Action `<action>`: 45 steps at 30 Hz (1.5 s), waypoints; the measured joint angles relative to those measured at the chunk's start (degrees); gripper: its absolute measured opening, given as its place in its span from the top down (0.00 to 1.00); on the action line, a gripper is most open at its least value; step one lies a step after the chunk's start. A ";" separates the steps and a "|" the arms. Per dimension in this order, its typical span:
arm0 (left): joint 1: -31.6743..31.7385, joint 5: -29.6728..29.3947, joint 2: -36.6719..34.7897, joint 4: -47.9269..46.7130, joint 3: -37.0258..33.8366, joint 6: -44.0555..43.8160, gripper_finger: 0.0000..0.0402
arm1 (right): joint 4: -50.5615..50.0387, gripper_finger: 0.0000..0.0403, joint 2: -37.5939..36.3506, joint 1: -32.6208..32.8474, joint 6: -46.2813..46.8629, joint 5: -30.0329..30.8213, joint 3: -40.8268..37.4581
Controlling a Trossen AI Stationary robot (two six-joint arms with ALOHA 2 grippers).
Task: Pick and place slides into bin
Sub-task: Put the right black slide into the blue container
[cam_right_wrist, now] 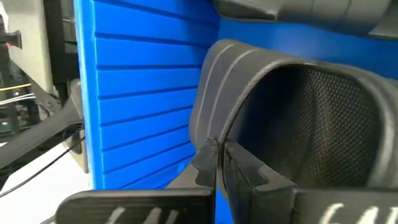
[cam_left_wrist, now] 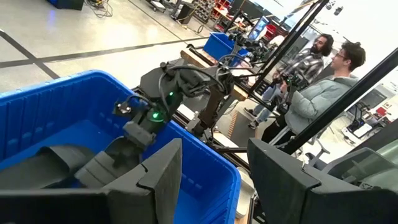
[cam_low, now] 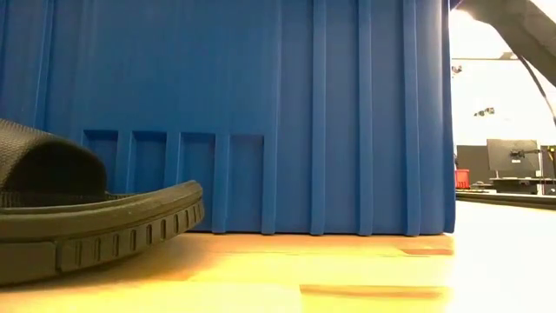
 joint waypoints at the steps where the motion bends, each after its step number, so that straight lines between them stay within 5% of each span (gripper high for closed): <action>1: 0.01 0.00 0.00 0.00 0.00 0.00 0.57 | 0.52 1.00 0.46 -0.11 0.05 -0.02 0.00; 15: 0.01 -0.16 0.00 -1.10 0.00 -0.04 0.57 | -9.05 1.00 4.23 -3.10 0.49 -1.95 -0.07; 45: -0.01 -0.42 0.01 -3.36 0.00 0.02 0.57 | -10.30 0.98 10.85 -1.55 -1.12 -7.50 -0.11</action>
